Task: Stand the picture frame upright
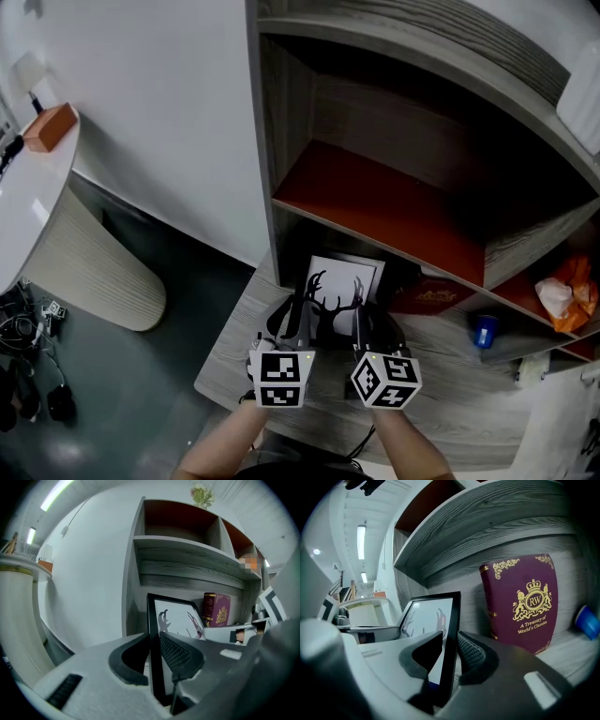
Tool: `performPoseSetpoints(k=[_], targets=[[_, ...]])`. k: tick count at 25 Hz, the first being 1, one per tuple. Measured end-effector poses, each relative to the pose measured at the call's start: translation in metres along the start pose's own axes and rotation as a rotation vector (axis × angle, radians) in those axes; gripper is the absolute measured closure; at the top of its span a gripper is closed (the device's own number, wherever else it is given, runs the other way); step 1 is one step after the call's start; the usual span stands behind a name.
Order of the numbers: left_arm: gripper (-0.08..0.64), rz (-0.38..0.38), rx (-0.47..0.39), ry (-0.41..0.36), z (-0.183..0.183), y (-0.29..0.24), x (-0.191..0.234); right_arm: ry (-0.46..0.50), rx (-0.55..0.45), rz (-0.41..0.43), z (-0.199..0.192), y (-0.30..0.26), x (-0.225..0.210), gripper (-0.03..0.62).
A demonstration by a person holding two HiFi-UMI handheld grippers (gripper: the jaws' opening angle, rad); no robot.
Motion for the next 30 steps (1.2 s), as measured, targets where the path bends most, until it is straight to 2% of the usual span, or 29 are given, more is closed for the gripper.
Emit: performPoseSetpoints(k=[5,11,30], targets=[[0.489,0.0,-0.015,-0.002,0.002,-0.016,0.004,0.001,-0.023,-0.012,0.004,-0.014,-0.005,0.505],[0.491,-0.005,-0.02,-0.005,0.002,-0.037,0.009,0.055,-0.058,-0.034,0.009,-0.03,-0.009,0.506],[0.491,0.005,-0.05,-0.009,0.001,-0.085,0.007,0.061,-0.118,-0.117,0.014,-0.057,-0.026,0.511]])
Point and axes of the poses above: the fingertips, and each gripper's own axes: y backward along the fingers, x to its left, z out of its top, the point moved 5 cm from there along y, backward along the fingers, and after that the axes turned 7 degrees about -y, right-handed, at the moved point
